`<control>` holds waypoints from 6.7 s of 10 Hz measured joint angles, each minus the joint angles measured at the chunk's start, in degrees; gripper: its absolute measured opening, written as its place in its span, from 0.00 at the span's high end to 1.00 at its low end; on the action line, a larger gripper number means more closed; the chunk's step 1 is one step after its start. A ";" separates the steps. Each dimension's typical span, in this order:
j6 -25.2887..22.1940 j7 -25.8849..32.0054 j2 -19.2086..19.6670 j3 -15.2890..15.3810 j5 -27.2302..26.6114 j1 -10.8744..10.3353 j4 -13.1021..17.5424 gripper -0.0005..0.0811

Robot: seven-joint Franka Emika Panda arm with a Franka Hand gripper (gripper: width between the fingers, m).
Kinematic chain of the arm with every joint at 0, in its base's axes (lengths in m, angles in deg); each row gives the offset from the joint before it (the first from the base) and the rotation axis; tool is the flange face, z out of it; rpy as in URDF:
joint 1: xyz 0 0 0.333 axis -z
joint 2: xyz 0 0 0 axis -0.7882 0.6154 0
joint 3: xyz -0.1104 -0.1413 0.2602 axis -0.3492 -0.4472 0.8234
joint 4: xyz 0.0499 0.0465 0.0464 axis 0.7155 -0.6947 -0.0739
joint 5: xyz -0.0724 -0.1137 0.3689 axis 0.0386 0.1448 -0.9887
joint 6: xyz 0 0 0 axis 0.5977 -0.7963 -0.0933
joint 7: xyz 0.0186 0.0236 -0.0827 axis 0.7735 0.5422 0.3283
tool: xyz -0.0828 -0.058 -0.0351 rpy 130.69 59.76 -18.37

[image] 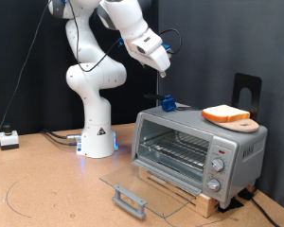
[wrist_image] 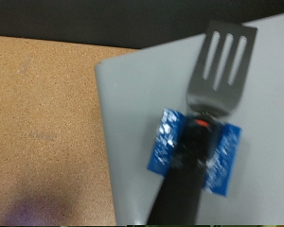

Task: Make a piece of toast with the oven

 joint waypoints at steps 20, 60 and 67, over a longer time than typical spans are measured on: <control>14.58 -7.72 1.02 11.51 -3.25 -0.08 -9.29 0.00; 22.90 -5.63 1.81 15.27 -13.86 -0.92 -11.80 0.47; 24.65 -4.13 0.89 10.32 -11.33 6.07 -10.27 0.47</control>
